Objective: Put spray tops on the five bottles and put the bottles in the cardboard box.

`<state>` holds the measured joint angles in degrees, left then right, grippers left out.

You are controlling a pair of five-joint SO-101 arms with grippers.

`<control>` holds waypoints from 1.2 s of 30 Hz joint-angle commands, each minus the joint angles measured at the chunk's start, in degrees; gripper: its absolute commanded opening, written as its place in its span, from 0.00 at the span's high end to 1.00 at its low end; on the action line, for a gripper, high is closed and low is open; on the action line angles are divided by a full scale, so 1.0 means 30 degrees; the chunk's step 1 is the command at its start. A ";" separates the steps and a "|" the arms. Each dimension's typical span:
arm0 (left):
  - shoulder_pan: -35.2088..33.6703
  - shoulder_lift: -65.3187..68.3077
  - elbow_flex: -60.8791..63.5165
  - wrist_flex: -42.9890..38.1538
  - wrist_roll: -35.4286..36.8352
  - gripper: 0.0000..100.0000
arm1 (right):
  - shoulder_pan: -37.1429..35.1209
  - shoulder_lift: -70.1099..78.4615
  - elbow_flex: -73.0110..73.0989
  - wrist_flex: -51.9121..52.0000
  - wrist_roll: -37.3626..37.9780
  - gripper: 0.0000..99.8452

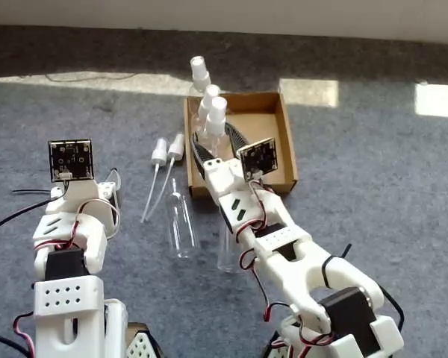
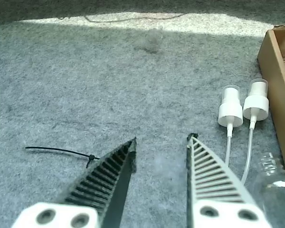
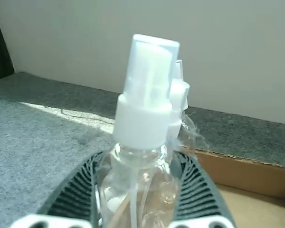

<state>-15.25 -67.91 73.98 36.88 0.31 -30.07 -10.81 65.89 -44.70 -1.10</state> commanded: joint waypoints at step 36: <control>0.0337 -0.0132 -0.0132 -0.0440 0.0147 0.83 | -0.0923 0.3766 -0.1099 -0.2476 -0.0059 0.94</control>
<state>-15.25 -67.91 73.98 36.88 0.31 -31.91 0.88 65.54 -50.95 -0.92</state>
